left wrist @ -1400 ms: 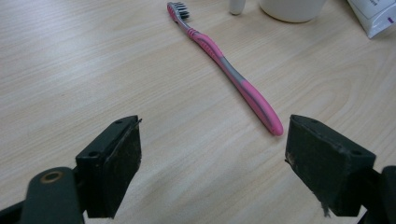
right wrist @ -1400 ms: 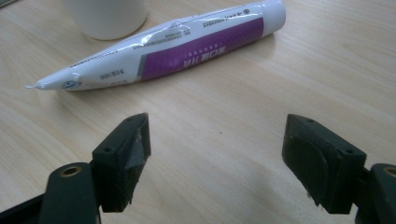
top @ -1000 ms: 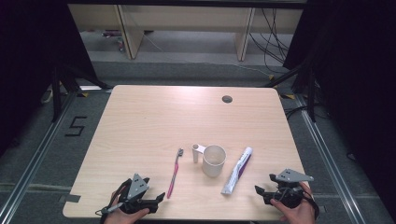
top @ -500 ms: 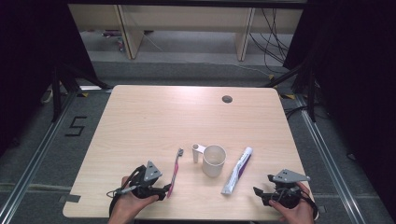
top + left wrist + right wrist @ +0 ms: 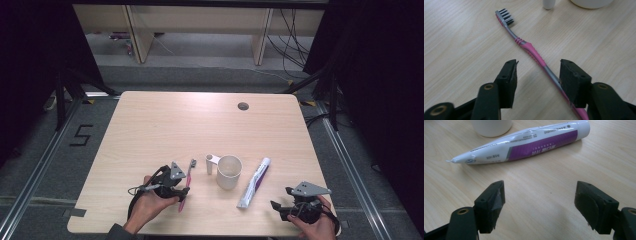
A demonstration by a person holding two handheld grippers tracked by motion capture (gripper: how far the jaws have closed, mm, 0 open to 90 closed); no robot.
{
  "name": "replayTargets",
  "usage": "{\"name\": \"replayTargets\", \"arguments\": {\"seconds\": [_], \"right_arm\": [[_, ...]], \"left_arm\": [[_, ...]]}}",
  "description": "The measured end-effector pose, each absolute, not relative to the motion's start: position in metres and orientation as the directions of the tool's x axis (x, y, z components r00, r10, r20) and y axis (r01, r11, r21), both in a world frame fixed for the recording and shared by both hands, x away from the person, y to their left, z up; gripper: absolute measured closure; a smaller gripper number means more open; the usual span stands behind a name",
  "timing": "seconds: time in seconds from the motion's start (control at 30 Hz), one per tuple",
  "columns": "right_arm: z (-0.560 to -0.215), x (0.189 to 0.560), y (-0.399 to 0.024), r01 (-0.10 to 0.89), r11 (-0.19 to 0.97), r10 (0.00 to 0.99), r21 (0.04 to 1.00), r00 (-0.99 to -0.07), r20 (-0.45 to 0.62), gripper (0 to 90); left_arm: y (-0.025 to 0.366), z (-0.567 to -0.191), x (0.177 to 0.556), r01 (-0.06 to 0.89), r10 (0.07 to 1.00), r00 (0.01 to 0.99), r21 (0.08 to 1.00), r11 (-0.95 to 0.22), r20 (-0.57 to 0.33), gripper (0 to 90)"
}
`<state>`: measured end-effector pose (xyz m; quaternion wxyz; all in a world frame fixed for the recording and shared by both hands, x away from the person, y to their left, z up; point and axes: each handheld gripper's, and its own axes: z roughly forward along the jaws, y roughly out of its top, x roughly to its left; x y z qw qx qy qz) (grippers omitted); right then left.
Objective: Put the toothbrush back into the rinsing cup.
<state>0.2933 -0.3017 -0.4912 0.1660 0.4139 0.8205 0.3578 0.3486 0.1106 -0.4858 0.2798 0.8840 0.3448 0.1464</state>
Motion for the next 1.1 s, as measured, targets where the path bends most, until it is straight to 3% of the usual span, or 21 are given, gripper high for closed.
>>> {"name": "replayTargets", "arguments": {"seconds": [0.53,1.1], "right_arm": [[-0.492,0.294,-0.302,0.551,0.412,0.792,0.726,-0.611,0.014,25.7],[-0.492,0.293,-0.300,0.568,0.401,0.791,0.719,-0.610,0.041,26.6]], "left_arm": [[0.097,-0.489,0.370,0.557,0.681,0.731,0.539,-0.633,0.044,59.5],[0.110,-0.488,0.372,0.580,0.669,0.740,0.440,-0.686,0.069,81.8]]}}
